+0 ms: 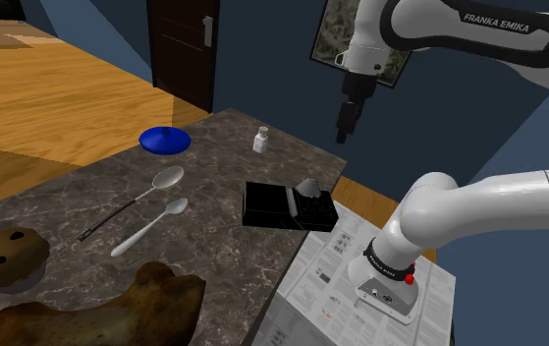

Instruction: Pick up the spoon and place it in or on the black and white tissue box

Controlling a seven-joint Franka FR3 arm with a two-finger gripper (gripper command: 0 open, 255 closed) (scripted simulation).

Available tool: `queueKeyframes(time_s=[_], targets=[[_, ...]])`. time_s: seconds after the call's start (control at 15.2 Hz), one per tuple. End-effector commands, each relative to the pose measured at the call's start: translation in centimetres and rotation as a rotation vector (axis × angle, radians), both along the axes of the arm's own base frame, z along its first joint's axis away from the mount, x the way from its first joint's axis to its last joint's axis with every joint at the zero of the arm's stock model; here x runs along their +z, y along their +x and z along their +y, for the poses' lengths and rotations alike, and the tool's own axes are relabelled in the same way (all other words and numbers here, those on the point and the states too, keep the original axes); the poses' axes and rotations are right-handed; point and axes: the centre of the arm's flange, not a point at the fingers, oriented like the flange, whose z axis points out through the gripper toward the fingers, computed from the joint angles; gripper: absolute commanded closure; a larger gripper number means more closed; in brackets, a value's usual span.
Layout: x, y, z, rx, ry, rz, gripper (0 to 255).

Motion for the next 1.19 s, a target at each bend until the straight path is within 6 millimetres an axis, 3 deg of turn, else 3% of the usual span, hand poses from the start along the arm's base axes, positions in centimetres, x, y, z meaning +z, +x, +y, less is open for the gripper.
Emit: queueKeyframes(time_s=[0.0, 1.12], targets=[[0.0, 0.0, 0.0, 0.0, 0.0, 0.0, 0], [-8.9, 11.3, 17.3, -0.003, -0.009, -0.002, 0]])
